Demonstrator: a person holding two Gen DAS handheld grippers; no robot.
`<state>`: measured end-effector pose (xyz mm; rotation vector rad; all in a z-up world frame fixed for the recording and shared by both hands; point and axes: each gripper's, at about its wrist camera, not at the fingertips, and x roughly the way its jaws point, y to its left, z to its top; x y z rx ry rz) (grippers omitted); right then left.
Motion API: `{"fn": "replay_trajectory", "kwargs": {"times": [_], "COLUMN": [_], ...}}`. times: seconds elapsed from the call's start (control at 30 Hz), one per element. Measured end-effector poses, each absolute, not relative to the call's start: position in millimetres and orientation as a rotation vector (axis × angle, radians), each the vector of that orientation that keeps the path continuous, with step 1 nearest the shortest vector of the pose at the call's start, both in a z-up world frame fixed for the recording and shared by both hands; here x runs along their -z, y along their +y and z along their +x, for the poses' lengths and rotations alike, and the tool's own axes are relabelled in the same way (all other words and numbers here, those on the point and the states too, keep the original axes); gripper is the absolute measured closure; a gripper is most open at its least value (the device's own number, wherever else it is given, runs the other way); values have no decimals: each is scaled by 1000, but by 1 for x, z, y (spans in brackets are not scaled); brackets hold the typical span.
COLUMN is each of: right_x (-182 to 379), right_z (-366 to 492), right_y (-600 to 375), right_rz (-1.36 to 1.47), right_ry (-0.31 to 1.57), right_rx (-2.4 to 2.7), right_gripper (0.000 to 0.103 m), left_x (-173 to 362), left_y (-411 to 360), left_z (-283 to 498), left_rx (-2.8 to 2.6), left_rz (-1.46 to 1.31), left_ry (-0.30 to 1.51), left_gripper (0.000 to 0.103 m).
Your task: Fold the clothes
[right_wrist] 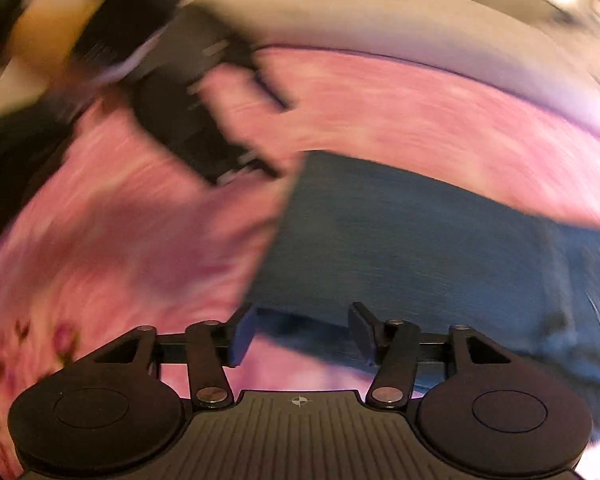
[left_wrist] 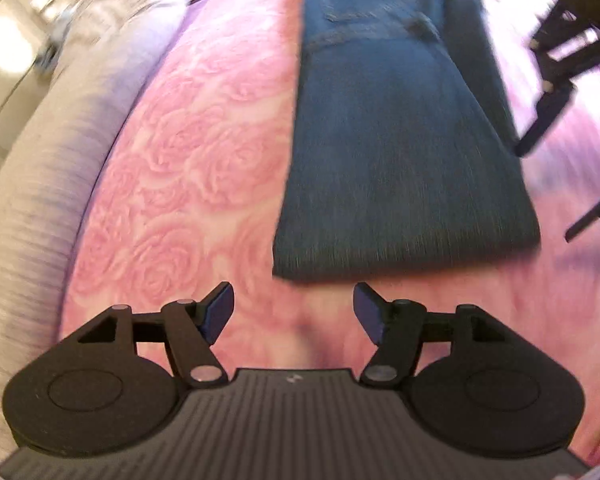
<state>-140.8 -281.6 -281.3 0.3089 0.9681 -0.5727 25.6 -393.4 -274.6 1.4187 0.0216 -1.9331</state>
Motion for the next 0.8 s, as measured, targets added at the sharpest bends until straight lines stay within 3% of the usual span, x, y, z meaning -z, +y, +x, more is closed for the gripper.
{"fn": "replay_trajectory", "kwargs": {"times": [0.23, 0.3, 0.33, 0.43, 0.5, 0.53, 0.6, 0.63, 0.73, 0.8], "right_x": [333, 343, 345, 319, 296, 286, 272, 270, 263, 262], "right_z": [-84, -91, -96, -125, -142, -148, -153, -154, -155, -156], "right_y": [-250, -257, -262, -280, -287, -290, -293, -293, -292, -285], "right_rz": [-150, -129, -102, 48, 80, 79, 68, 77, 102, 98], "right_ry": [1187, 1199, 1194, 1063, 995, 983, 964, 961, 953, 947], "right_rx": [582, 576, 572, 567, 563, 558, 564, 572, 595, 630], "right_gripper": [46, 46, 52, 86, 89, 90, 90, 90, 89, 78], "left_x": [306, 318, 324, 330, 330, 330, 327, 325, 316, 304], "left_y": [-349, -343, -342, -349, -359, -364, -375, -380, -394, -402], "left_z": [15, 9, 7, 1, -3, -6, -14, -18, -26, -27], "left_rx": [2074, 2097, 2104, 2085, 2073, 2072, 2081, 2086, 2106, 2126], "left_rz": [1635, 1660, 1664, 1623, 1575, 1556, 1572, 1580, 1589, 1574], "left_ry": [-526, -673, -739, -871, -928, -952, -941, -935, -871, -768], "left_gripper": [40, 40, 40, 40, 40, 42, 56, 78, 85, 86]}}
